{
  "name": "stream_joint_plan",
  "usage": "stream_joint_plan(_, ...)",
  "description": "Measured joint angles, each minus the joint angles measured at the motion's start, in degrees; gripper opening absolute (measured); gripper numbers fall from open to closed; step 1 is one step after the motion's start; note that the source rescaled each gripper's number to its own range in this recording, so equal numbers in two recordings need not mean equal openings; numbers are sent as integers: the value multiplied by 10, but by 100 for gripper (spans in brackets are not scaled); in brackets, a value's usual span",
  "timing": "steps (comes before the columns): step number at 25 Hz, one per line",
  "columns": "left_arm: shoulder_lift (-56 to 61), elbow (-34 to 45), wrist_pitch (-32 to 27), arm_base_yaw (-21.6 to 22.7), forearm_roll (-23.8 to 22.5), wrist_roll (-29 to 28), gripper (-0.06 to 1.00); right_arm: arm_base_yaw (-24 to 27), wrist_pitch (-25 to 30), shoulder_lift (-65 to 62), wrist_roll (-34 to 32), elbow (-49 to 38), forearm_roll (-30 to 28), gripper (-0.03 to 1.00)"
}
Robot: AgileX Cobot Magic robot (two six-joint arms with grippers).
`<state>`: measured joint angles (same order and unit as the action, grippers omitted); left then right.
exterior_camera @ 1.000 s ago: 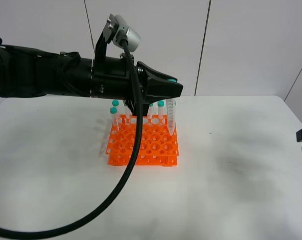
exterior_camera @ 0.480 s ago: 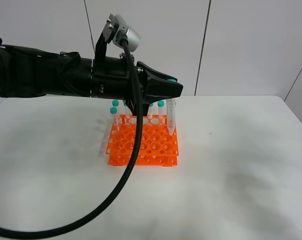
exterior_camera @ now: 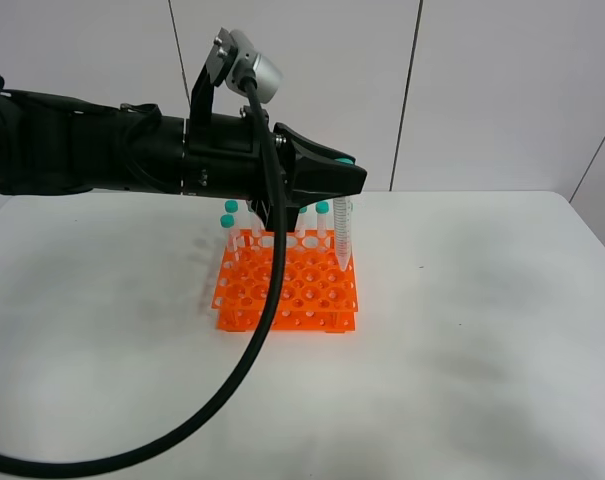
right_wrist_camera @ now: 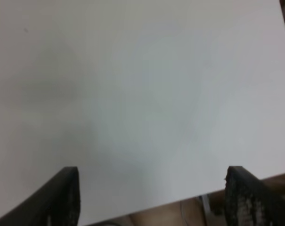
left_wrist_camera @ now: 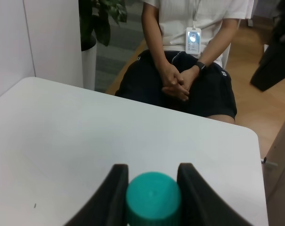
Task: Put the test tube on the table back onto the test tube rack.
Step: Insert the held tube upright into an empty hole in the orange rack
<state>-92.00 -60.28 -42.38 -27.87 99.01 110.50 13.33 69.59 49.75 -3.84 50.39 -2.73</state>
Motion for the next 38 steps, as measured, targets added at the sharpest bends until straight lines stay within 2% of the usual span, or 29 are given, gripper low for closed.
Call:
stream_joint_plan(6, 0, 0, 0, 0, 0, -1, 0, 0, 2, -122, 2, 0, 44, 80)
stream_joint_plan(16, 0, 0, -12, 0, 0, -1, 0, 0, 2, -254, 19, 0, 45, 80)
stream_joint_plan(23, 0, 0, -18, 0, 0, -1, 0, -1, -28, -316, 19, -8, 46, 80)
stream_joint_plan(26, 0, 0, -22, 0, 0, -2, 0, -25, -40, -333, 18, -42, 49, 80)
stream_joint_plan(32, 0, 0, -23, 0, -1, -8, 0, -105, -56, -414, 21, -102, 27, 80)
stream_joint_plan(38, 0, 0, -27, 0, -1, -8, 0, -124, -81, -466, 21, -141, 18, 79)
